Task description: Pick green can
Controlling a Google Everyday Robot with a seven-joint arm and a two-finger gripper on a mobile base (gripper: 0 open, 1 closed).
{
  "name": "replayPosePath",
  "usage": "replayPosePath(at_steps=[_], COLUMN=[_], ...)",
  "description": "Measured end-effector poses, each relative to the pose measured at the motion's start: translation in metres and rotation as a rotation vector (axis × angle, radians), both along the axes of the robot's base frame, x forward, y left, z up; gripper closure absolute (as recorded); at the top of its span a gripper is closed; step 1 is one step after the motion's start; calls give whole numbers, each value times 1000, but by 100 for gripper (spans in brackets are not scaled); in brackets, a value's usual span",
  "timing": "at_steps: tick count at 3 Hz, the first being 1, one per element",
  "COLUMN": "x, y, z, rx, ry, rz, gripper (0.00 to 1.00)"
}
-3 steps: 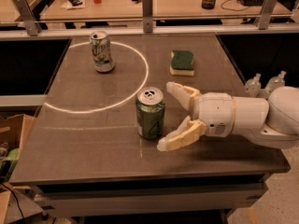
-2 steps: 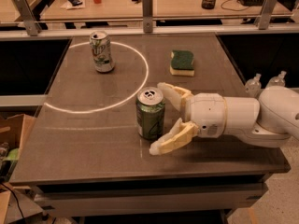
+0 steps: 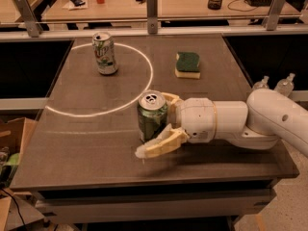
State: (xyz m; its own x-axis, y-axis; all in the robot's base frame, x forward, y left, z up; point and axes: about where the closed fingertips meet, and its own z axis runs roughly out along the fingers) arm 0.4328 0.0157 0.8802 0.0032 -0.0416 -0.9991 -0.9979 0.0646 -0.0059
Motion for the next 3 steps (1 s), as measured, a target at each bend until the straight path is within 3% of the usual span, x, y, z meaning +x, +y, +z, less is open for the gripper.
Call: replayPosePath(at_steps=[2, 3], x=[2, 15], y=[8, 6], z=[7, 25], rx=[46, 51], ry=[-27, -19], rz=[44, 35], gripper=[62, 85])
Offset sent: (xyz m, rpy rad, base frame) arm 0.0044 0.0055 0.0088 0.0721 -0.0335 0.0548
